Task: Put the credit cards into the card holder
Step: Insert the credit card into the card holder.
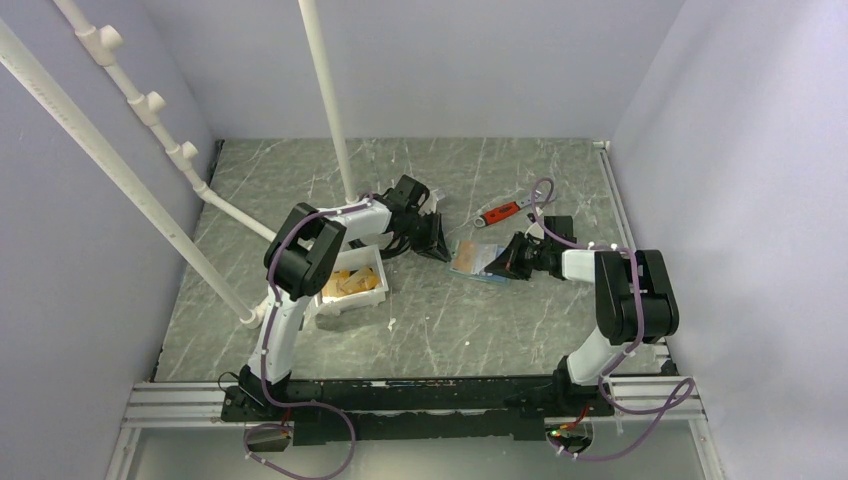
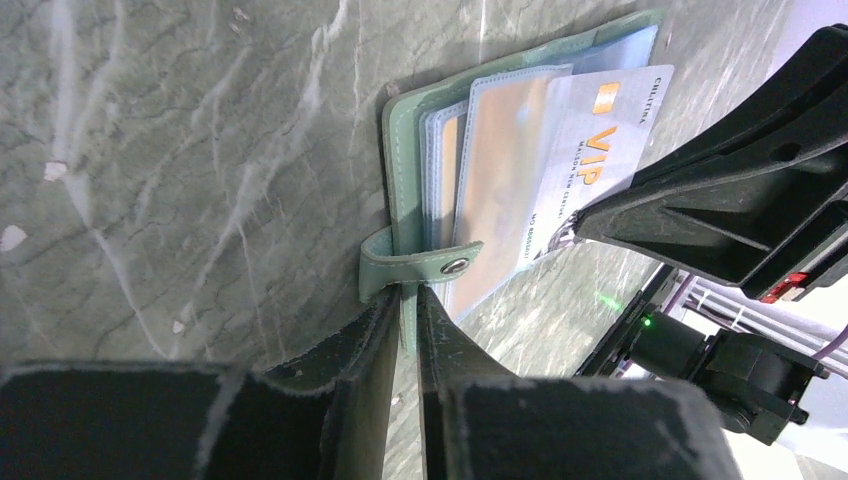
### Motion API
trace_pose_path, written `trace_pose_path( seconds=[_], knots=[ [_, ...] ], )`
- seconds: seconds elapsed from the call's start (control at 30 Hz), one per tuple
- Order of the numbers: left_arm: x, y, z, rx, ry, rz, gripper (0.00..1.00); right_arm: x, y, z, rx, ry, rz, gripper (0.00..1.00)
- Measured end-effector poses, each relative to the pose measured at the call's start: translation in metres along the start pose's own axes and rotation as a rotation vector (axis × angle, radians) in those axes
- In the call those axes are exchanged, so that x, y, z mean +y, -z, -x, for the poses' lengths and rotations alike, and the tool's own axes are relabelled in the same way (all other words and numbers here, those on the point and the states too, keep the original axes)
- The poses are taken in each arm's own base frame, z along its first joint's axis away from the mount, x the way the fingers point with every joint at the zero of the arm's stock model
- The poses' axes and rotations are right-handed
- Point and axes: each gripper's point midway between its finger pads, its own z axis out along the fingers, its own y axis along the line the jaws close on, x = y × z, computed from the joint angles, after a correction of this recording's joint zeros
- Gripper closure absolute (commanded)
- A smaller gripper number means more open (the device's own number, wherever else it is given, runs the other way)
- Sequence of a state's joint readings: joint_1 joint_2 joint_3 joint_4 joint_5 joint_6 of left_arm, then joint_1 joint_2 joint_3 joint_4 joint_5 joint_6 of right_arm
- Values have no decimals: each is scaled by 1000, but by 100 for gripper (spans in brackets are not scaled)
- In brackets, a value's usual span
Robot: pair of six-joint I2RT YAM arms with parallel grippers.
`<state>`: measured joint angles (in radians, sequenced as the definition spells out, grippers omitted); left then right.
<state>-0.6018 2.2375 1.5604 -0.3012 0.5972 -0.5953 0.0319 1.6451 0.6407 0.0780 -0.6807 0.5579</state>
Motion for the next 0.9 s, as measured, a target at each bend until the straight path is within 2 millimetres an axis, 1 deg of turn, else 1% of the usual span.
trace_pose_path(
  seconds=[0.17, 0.3, 0.47, 0.7, 0.87, 0.9],
  knots=[
    [0, 0, 0, 2, 2, 1, 80, -2, 1, 1, 3, 18, -8, 99],
    [-1, 0, -1, 4, 2, -3, 80, -1, 1, 1, 5, 14, 5, 99],
    [-1, -1, -2, 5, 13, -12, 80, 0, -3, 0, 10, -7, 28, 99],
    [-2, -1, -3, 0, 22, -21, 81, 8, -10, -3, -4, -5, 73, 98],
    [-2, -1, -3, -3, 21, -24, 81, 13, -15, -6, -4, -39, 121, 89],
    [-2, 0, -3, -4, 21, -24, 81, 13, -16, -7, -1, -42, 126, 85]
  ],
)
